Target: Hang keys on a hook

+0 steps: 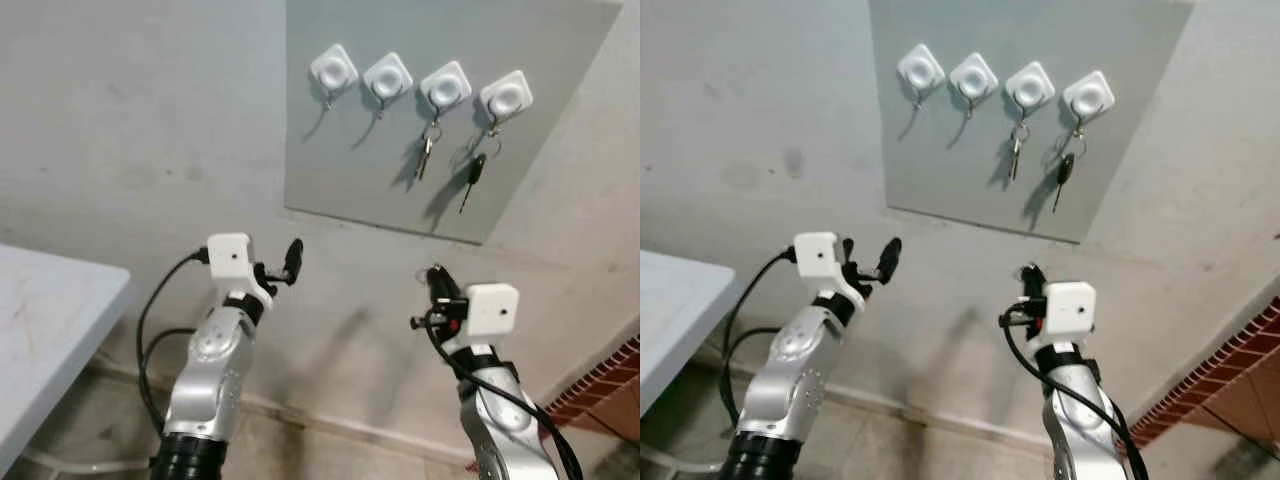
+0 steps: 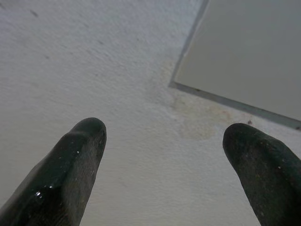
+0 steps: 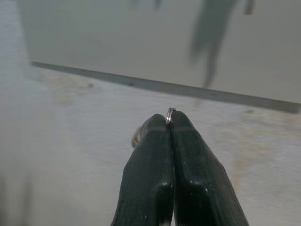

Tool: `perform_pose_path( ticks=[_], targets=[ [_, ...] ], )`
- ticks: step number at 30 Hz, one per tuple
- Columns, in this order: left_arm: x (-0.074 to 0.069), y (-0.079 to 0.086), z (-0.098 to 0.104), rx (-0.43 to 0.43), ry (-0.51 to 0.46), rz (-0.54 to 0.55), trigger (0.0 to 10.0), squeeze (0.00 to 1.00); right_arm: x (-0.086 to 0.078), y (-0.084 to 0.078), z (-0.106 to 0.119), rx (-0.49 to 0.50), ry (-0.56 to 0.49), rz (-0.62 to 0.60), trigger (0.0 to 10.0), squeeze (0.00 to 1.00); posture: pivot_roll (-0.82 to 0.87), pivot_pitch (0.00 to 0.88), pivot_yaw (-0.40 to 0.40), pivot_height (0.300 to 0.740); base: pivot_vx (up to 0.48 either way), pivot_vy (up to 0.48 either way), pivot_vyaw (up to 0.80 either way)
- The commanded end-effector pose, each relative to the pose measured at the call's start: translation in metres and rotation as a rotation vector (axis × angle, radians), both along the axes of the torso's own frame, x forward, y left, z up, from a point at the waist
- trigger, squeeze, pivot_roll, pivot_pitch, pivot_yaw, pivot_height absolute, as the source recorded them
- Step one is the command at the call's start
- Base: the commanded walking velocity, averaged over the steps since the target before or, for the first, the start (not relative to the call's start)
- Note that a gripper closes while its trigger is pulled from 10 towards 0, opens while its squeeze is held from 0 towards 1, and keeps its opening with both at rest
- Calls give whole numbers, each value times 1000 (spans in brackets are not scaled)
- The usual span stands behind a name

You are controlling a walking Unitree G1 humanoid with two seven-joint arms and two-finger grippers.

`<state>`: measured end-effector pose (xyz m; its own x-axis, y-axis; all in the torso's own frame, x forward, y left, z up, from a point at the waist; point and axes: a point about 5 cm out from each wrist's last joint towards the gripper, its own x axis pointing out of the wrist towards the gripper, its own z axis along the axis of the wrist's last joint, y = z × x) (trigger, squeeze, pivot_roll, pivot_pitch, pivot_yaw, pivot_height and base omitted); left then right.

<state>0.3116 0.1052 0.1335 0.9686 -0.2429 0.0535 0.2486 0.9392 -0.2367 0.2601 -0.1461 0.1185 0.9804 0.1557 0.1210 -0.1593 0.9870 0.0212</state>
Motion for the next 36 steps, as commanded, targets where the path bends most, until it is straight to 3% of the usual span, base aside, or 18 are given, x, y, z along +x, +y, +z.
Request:
perform_pose_path(
  ticks=[1,5,14,26,36],
  targets=[
    [-2,-7,5,18,-31,-44,10000,0,2,-2,11,-6,-43,16,10000,0,-42,39,-37,740,0,0,0],
    [-9,-20,20,70,-132,-170,10000,0,3,7,25,17,-106,118,10000,0,-40,38,-40,740,0,0,0],
    [-15,-38,38,114,-226,-302,10000,0,11,27,46,37,-187,231,10000,0,-37,46,-45,740,0,0,0],
    [-8,-36,62,97,-278,-311,10000,0,20,42,74,93,-284,329,10000,0,-33,48,-44,740,0,0,0],
    [-4,-37,71,116,-304,-318,10000,0,26,52,97,155,-354,395,10000,0,-25,51,-49,740,0,0,0]
  ],
)
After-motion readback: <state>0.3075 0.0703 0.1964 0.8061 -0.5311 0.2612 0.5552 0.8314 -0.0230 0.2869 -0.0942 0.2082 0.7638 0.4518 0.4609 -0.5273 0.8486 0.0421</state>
